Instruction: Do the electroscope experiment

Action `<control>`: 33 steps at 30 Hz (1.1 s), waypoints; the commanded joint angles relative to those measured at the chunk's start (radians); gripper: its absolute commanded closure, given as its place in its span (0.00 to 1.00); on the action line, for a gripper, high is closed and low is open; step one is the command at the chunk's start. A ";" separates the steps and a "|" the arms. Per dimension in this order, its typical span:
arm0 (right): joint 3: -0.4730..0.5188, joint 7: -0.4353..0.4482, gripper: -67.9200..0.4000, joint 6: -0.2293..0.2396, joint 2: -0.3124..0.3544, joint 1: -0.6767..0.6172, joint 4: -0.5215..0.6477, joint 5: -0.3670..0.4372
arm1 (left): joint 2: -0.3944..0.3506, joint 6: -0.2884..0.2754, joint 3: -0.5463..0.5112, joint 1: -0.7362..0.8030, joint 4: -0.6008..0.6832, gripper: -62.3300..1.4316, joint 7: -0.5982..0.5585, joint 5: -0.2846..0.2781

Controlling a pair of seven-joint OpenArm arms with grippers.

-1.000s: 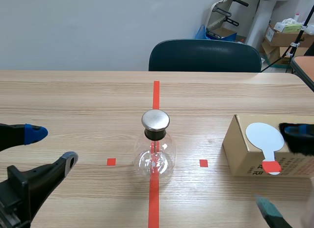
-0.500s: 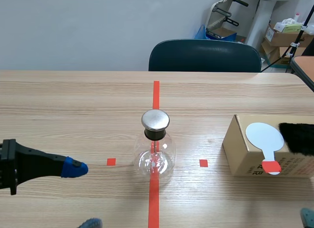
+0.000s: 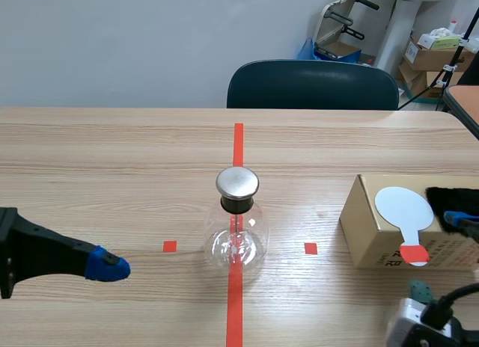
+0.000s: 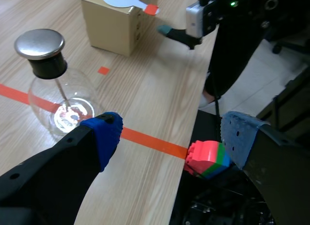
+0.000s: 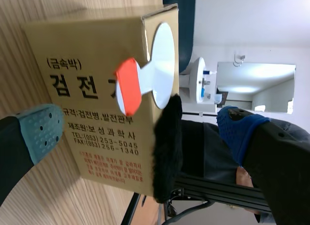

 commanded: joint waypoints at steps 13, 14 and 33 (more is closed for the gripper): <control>-0.048 -0.048 0.00 -0.014 0.011 0.034 0.014 -0.053 | 0.019 0.011 -0.002 0.007 0.040 0.28 -0.045 -0.025; -0.048 -0.048 0.00 -0.014 0.011 0.034 0.014 -0.056 | 0.019 0.011 -0.002 0.007 0.040 0.28 -0.044 -0.031; -0.047 -0.052 0.81 -0.042 0.011 0.034 0.014 -0.075 | 0.019 0.011 -0.002 0.005 0.039 0.28 -0.044 -0.039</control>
